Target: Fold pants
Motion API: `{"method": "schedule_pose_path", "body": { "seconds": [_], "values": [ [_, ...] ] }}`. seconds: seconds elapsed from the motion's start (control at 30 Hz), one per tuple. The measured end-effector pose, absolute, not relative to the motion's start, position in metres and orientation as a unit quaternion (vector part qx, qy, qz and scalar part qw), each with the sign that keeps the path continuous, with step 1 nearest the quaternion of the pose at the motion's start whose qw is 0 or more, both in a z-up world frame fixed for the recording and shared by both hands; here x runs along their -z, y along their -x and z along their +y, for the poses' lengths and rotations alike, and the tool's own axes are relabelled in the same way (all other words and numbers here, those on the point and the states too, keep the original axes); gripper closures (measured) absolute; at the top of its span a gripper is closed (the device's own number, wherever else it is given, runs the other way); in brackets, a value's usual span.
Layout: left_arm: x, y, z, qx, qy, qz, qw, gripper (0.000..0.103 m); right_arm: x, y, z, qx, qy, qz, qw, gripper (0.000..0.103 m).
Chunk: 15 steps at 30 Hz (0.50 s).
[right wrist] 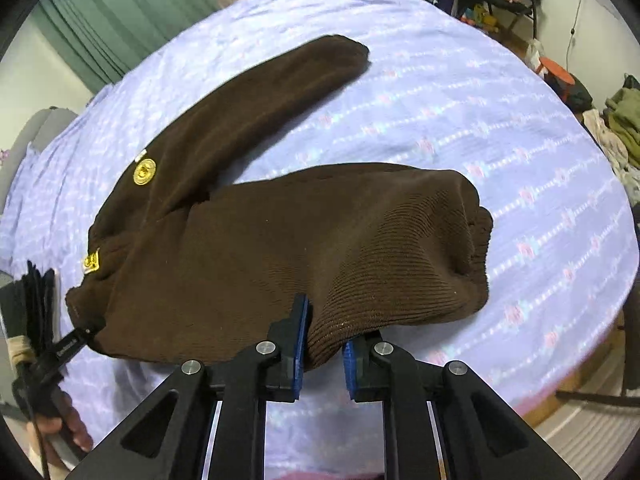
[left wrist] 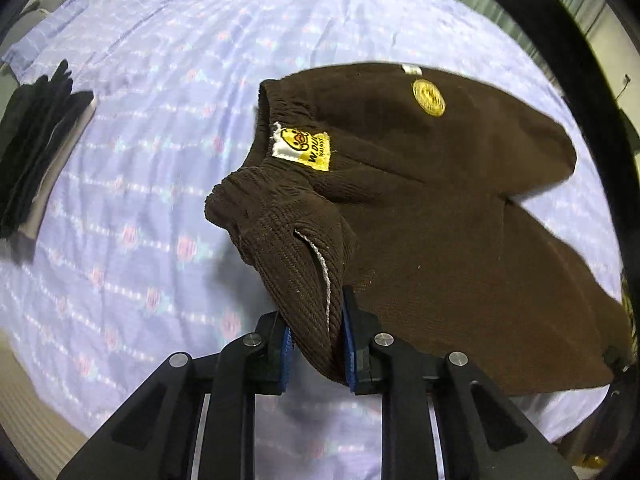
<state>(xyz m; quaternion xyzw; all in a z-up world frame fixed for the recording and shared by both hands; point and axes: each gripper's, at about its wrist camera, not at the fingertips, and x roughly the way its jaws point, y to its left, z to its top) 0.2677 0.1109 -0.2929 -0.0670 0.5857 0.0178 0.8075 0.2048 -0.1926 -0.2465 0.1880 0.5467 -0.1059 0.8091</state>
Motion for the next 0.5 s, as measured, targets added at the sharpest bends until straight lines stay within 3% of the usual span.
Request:
{"method": "schedule_pose_path", "body": {
  "seconds": [0.27, 0.5],
  "values": [
    [0.254, -0.291, 0.105, -0.034, 0.107, 0.555, 0.824, 0.082, 0.185, -0.24, -0.214, 0.108, -0.197, 0.463, 0.858, 0.088],
    [0.233, -0.361, 0.119, -0.033, 0.156, 0.511, 0.844, 0.082, 0.164, -0.336, -0.219, 0.101, -0.183, 0.394, 0.895, 0.089]
  ]
}}
